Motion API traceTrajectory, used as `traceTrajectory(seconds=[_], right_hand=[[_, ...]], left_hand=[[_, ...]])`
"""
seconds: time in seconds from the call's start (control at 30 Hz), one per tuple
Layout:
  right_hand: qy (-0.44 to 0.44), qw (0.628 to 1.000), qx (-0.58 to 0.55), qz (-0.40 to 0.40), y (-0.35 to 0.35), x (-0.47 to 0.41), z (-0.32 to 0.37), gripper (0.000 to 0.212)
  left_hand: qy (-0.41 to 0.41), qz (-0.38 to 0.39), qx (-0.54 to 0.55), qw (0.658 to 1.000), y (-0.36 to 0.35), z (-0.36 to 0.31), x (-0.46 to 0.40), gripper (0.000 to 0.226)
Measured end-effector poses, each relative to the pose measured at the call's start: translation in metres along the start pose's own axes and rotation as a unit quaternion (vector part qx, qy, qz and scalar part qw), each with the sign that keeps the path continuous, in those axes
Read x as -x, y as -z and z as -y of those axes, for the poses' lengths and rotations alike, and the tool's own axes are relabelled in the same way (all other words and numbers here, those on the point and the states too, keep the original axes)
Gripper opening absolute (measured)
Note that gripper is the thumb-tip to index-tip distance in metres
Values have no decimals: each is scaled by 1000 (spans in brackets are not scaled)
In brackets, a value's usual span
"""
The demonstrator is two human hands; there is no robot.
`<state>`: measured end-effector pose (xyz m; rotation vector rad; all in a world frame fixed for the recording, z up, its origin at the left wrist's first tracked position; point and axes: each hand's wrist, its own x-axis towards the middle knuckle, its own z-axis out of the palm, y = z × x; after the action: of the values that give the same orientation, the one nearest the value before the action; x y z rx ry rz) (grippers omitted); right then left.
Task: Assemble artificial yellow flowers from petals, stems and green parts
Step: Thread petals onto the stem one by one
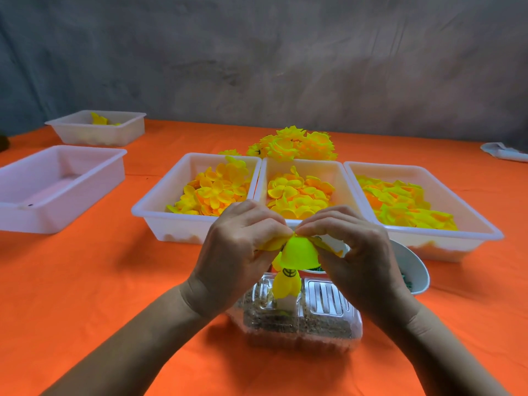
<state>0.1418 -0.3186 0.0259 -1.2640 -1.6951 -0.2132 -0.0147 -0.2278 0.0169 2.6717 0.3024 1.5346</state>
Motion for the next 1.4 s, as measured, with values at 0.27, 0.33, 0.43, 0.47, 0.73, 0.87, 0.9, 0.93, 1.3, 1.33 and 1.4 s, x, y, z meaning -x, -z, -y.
traceTrajectory(seconds=[0.27, 0.33, 0.43, 0.47, 0.73, 0.87, 0.9, 0.93, 1.3, 1.33, 1.4], right_hand=[[50, 998, 40, -19, -2, 2, -2, 6], [73, 994, 80, -28, -3, 5, -3, 12], [82, 990, 102, -42, -8, 9, -4, 22], [77, 991, 98, -46, -9, 9, -3, 22], [64, 996, 66, -18, -7, 5, 0, 30], [30, 999, 8, -22, -6, 6, 0, 35], [24, 999, 0, -24, -6, 6, -1, 35], [20, 999, -2, -27, -6, 7, 0, 35], [17, 999, 20, -36, -8, 3, 1, 18], [23, 999, 31, -32, -8, 3, 0, 19], [43, 997, 62, -24, -7, 3, 0, 16]], left_hand=[[-40, -5, -62, 997, 2, -3, -5, 23], [-53, -20, -84, 995, 0, -4, -4, 29], [-47, -34, -86, 995, -3, -4, 0, 27], [-42, -36, -80, 995, -3, -4, 0, 24], [-10, -29, -51, 998, -3, 0, 5, 17], [26, -15, -21, 999, -5, -2, 3, 14], [28, -13, -18, 999, -6, -2, 2, 14], [27, -12, -18, 999, -6, -2, 3, 14], [5, -8, -40, 999, 0, -3, 3, 20], [5, -8, -43, 999, 0, -3, 3, 20], [5, -6, -46, 999, -1, -3, 2, 20]])
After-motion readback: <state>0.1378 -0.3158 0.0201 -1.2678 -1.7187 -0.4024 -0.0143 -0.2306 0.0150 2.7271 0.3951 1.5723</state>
